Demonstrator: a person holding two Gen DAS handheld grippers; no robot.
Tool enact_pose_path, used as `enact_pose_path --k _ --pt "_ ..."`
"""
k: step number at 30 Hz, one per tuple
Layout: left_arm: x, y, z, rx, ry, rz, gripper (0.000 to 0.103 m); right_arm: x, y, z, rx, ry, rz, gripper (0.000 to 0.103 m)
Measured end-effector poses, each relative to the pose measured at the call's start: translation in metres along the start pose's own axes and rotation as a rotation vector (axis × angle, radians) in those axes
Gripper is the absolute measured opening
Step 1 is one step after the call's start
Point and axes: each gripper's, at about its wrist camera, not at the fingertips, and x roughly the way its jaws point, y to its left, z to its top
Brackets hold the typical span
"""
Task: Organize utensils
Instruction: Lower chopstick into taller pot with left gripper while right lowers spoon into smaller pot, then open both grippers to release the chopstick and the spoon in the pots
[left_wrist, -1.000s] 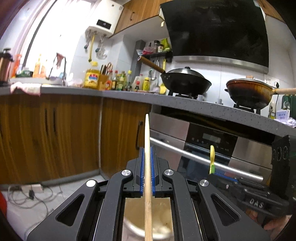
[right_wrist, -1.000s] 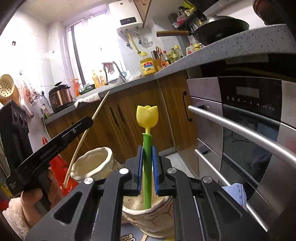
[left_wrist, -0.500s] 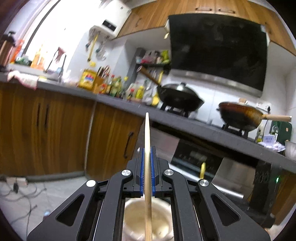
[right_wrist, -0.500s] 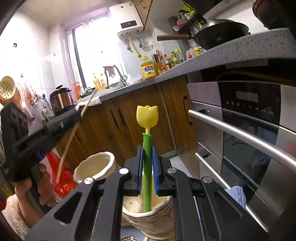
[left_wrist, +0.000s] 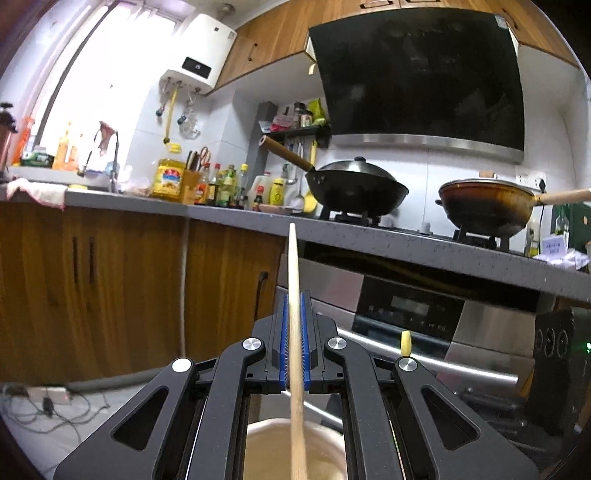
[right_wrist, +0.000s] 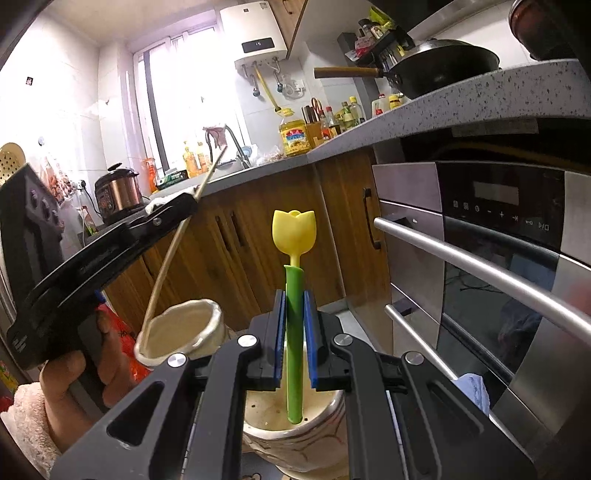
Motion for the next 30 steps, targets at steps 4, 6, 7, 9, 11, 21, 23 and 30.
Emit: enact_pose_path --k 4,6,7,9,11,21,23,30 --pt "-0.016 0.006 0.003 -0.004 0.002 -0.014 0.007 -0.003 0.0 -0.002 -0.012 0.004 -0.001 0.01" --pt "-0.023 0.008 0.004 -0.002 -0.004 -0.016 0.007 -0.005 0.002 -0.004 -0.028 -0.001 -0.004 0.01" --pt "-0.024 0.009 0.005 -0.003 -0.006 -0.013 0.007 -0.004 0.002 -0.004 -0.031 -0.003 -0.007 0.01" --pt "-0.021 0.013 0.008 -0.017 -0.002 -0.006 0.007 -0.003 0.001 -0.004 -0.028 0.0 -0.005 0.01" --pt "-0.015 0.016 0.01 -0.022 -0.003 0.011 0.007 -0.001 0.001 -0.006 -0.018 0.008 -0.008 0.01" --pt "-0.002 0.006 0.006 0.043 0.019 0.025 0.007 0.002 0.0 -0.005 -0.02 0.023 -0.008 0.01" --pt "-0.004 0.006 -0.001 0.057 0.048 0.026 0.007 0.002 -0.001 -0.005 -0.016 0.031 -0.002 0.01" --pt "-0.015 0.007 -0.024 0.074 0.189 0.021 0.007 0.0 0.0 -0.005 -0.015 0.051 -0.01 0.01"
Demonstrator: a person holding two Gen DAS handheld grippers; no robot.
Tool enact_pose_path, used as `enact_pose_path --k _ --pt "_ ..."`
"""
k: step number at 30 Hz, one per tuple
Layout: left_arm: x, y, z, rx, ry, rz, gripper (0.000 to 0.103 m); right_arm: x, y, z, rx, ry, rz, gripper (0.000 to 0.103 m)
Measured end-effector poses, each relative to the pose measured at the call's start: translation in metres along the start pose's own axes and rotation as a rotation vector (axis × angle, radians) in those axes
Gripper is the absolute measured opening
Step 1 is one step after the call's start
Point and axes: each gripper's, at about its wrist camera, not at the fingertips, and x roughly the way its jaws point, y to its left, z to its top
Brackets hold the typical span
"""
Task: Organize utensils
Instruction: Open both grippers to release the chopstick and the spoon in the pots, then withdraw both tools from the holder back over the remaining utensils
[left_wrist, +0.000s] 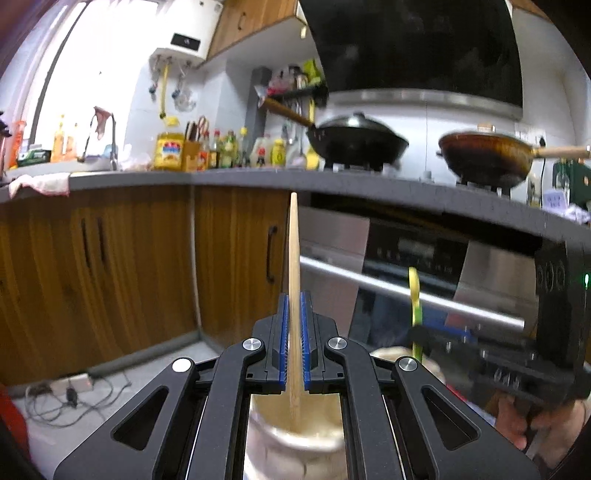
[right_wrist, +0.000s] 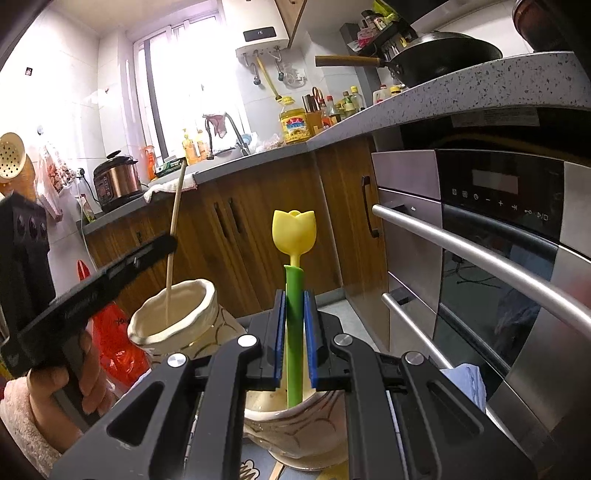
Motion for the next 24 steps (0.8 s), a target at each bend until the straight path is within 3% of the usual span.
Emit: enact_pose_path --k 9,12,15,17,18,21,24 --pt "-0.011 -0.005 -0.009 0.022 0.046 0.021 0.007 -0.003 -0.006 -0.006 0.033 0.032 -0.023 0.012" --pt "-0.017 -0.007 -0.005 0.021 0.054 0.034 0.015 -0.011 -0.007 -0.003 0.048 0.021 -0.026 0.029" --pt "-0.023 -0.01 -0.001 0.023 0.074 0.054 0.018 -0.025 -0.008 0.0 0.052 0.009 -0.04 0.033" --pt "-0.031 -0.013 -0.001 0.026 0.091 0.062 0.02 -0.036 -0.009 0.0 0.051 0.008 -0.057 0.041" --pt "-0.034 -0.015 -0.002 0.027 0.096 0.062 0.027 -0.043 -0.009 -0.001 0.05 0.018 -0.068 0.048" --pt "-0.049 -0.024 -0.007 0.042 0.113 0.057 0.046 -0.06 -0.008 -0.009 0.03 0.053 -0.096 0.054" --pt "-0.061 -0.031 -0.018 0.051 0.154 0.052 0.049 -0.074 -0.003 -0.021 -0.005 0.087 -0.12 0.064"
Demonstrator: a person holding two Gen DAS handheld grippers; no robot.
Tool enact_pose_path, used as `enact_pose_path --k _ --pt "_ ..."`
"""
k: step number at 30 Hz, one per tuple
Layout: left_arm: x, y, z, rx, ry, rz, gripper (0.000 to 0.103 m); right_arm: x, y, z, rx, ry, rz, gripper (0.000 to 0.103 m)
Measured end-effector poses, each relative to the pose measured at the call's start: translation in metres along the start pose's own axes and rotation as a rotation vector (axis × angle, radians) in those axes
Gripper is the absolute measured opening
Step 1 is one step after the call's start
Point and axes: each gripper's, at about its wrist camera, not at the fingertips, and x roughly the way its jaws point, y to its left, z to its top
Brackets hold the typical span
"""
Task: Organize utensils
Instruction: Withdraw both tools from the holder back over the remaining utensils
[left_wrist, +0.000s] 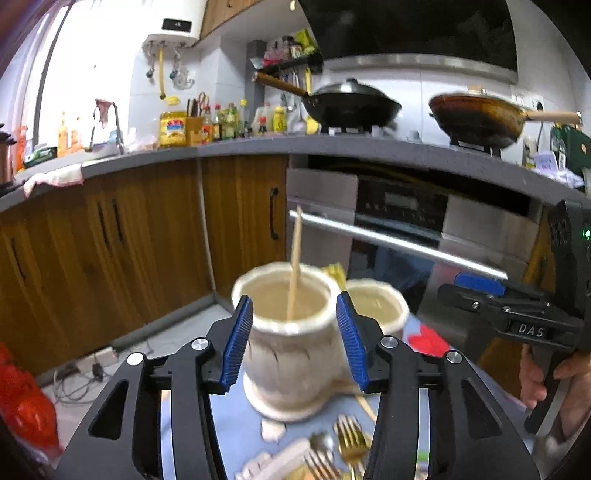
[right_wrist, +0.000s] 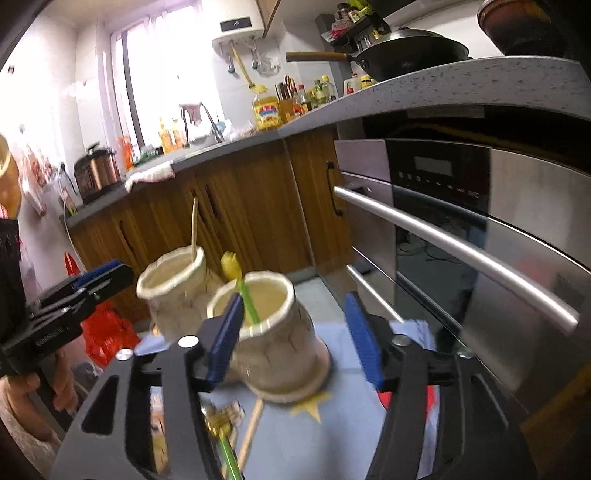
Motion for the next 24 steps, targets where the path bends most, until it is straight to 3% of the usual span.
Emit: enact_pose_path --k 4,13,24 --pt "-0.015 -0.009 -0.023 0.017 0.045 -0.016 0.062 -0.017 0.005 -0.015 -0.032 0.029 -0.005 0.076" --pt "-0.036 -0.012 -0.061 0.012 0.144 -0.01 0.077 -0.035 0.022 -0.045 -0.11 0.079 0.007 0.098" --pt "-0.046 -0.002 -0.102 -0.011 0.275 0.057 0.09 -0.028 0.021 -0.079 -0.136 0.196 -0.007 0.098"
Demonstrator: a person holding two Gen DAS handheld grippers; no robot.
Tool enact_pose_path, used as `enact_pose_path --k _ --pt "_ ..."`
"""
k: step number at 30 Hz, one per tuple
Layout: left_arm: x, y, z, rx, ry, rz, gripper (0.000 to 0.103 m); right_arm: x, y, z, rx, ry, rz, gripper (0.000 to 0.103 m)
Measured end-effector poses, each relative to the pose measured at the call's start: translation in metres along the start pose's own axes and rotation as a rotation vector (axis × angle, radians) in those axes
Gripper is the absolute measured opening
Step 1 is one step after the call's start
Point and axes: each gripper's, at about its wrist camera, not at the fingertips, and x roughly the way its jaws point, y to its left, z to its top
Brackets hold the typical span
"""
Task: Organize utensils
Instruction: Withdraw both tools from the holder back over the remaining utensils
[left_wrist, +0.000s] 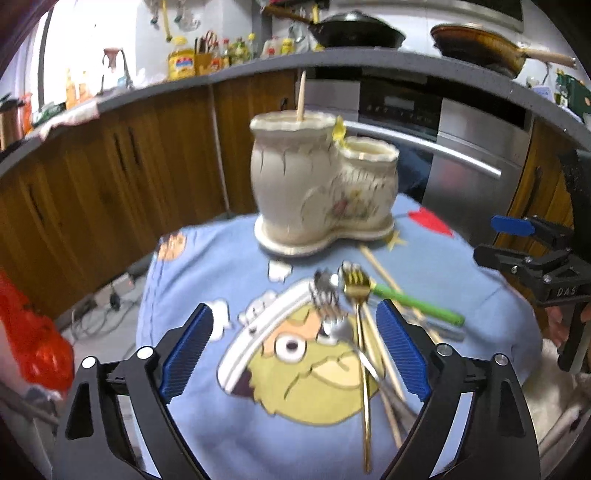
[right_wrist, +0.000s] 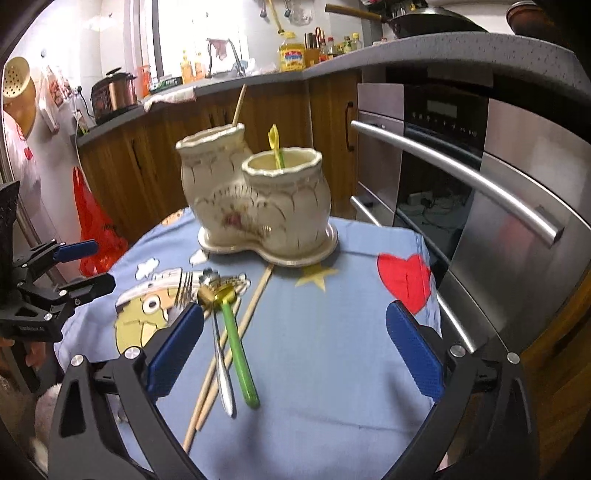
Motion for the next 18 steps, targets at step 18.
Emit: enact_pose_path --k 18 --pt "0.028 -0.024 -0.031 0.027 0.176 -0.04 0.09 0.017 -0.003 -0.016 -0.022 0.072 0.003 0.098"
